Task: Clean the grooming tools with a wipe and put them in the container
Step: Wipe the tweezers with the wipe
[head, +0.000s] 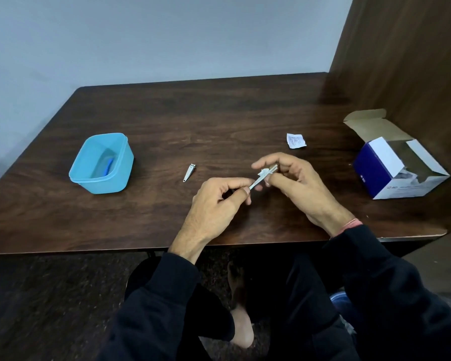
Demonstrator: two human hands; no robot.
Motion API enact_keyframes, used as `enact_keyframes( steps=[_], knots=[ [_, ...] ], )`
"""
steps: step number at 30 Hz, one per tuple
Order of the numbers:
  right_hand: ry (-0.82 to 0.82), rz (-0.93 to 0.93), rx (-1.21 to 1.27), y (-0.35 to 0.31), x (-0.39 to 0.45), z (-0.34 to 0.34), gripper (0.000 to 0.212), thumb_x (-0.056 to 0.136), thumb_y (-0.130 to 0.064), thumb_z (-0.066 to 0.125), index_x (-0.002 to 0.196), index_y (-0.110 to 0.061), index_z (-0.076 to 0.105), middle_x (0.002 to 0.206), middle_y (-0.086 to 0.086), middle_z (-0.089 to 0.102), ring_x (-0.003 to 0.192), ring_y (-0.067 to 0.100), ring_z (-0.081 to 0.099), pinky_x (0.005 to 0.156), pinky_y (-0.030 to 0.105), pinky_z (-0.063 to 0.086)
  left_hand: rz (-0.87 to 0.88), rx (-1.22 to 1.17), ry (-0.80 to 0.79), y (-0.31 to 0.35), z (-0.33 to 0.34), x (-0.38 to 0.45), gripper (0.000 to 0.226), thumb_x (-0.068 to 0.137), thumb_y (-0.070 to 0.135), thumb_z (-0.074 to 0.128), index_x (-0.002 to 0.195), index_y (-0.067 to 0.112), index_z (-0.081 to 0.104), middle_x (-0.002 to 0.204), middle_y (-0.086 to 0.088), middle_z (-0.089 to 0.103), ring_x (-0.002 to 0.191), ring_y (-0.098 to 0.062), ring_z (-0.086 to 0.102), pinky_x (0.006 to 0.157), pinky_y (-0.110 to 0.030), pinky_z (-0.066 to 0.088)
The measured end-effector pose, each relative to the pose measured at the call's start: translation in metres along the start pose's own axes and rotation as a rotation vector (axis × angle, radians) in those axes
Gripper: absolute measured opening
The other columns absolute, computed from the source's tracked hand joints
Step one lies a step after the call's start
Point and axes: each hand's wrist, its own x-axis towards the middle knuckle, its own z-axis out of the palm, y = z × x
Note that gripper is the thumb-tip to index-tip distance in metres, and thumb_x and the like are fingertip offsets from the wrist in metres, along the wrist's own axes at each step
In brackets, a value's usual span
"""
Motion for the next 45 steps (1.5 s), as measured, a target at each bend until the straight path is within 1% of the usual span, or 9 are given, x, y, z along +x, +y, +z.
enact_keyframes(
  steps=[2,6,11,21,27,34,36,40,45],
  knots=[
    [-0.025,0.009,0.024,-0.002,-0.001,-0.003,0.027,0.101,0.012,0.061,0.109,-0.005,0.079,0.081,0.006,0.076,0.075,0.002,0.061,0.070,0.011,0.045,0.005,-0.024,-0.022,0.001,-0.002,0.000,0.040,0.096,0.055,0.055,0.105,0.029,0.085,0.081,-0.002,0.072,0.059,-0.008,0.047,0.075,-0.039,0.037],
    [-0.052,0.035,0.029,0.001,-0.001,-0.008,0.017,0.101,-0.007,0.068,0.105,-0.017,0.082,0.087,0.007,0.080,0.072,0.006,0.059,0.064,0.019,0.044,0.050,-0.092,-0.061,0.001,-0.006,-0.001,0.037,0.101,0.046,0.059,0.104,0.020,0.085,0.083,-0.021,0.070,0.064,-0.021,0.048,0.071,-0.038,0.040],
    [-0.065,0.036,0.128,0.003,-0.001,-0.012,0.017,0.102,-0.019,0.074,0.114,-0.009,0.082,0.093,0.010,0.081,0.079,0.019,0.074,0.062,0.023,0.053,0.058,-0.222,-0.044,-0.002,-0.011,0.000,0.029,0.114,0.007,0.059,0.117,0.015,0.087,0.080,0.004,0.069,0.060,-0.007,0.048,0.057,-0.013,0.037],
    [-0.001,0.043,0.038,0.007,-0.001,-0.005,0.012,0.098,-0.024,0.079,0.099,-0.015,0.086,0.099,0.011,0.084,0.079,0.020,0.074,0.061,0.021,0.052,0.039,-0.286,-0.003,-0.004,-0.011,-0.001,0.026,0.115,0.010,0.060,0.123,0.014,0.085,0.084,0.004,0.074,0.059,-0.007,0.046,0.055,-0.014,0.038],
    [0.119,0.026,0.063,0.010,0.001,-0.004,0.008,0.099,-0.016,0.081,0.094,-0.011,0.085,0.093,0.013,0.084,0.073,0.016,0.073,0.055,0.023,0.049,0.054,-0.320,-0.010,-0.004,-0.010,0.003,0.024,0.115,0.014,0.063,0.124,0.014,0.084,0.085,0.004,0.077,0.054,-0.020,0.032,0.049,-0.030,0.025],
    [0.015,-0.015,-0.071,0.009,-0.002,-0.003,0.017,0.109,-0.017,0.071,0.102,-0.018,0.086,0.103,0.002,0.085,0.083,0.019,0.072,0.063,0.029,0.049,0.075,-0.266,0.036,-0.010,-0.008,0.004,0.023,0.114,0.010,0.063,0.118,0.008,0.085,0.086,0.009,0.078,0.050,0.001,0.045,0.053,-0.009,0.035],
    [0.007,-0.033,-0.092,0.008,-0.003,-0.001,0.016,0.108,-0.015,0.072,0.101,-0.019,0.087,0.099,0.002,0.084,0.082,0.013,0.071,0.066,0.019,0.049,0.079,-0.256,0.052,-0.011,-0.006,0.004,0.022,0.113,0.005,0.062,0.115,-0.002,0.083,0.083,0.014,0.077,0.054,0.011,0.057,0.059,-0.003,0.041],
    [0.020,-0.052,-0.129,0.007,-0.003,0.001,0.014,0.106,-0.011,0.075,0.101,-0.014,0.087,0.095,-0.001,0.084,0.082,0.003,0.072,0.068,0.011,0.050,0.080,-0.254,0.061,-0.007,-0.005,0.003,0.023,0.113,0.003,0.062,0.112,-0.007,0.083,0.081,0.015,0.076,0.057,0.014,0.060,0.062,-0.001,0.042],
    [0.174,-0.050,-0.069,0.011,-0.002,0.000,0.015,0.106,-0.013,0.075,0.099,-0.020,0.086,0.091,0.000,0.084,0.080,0.009,0.069,0.073,0.020,0.051,0.063,-0.213,0.084,-0.004,-0.002,0.004,0.024,0.113,0.007,0.063,0.107,-0.005,0.083,0.083,0.018,0.078,0.061,0.013,0.061,0.065,-0.003,0.042]
  ],
)
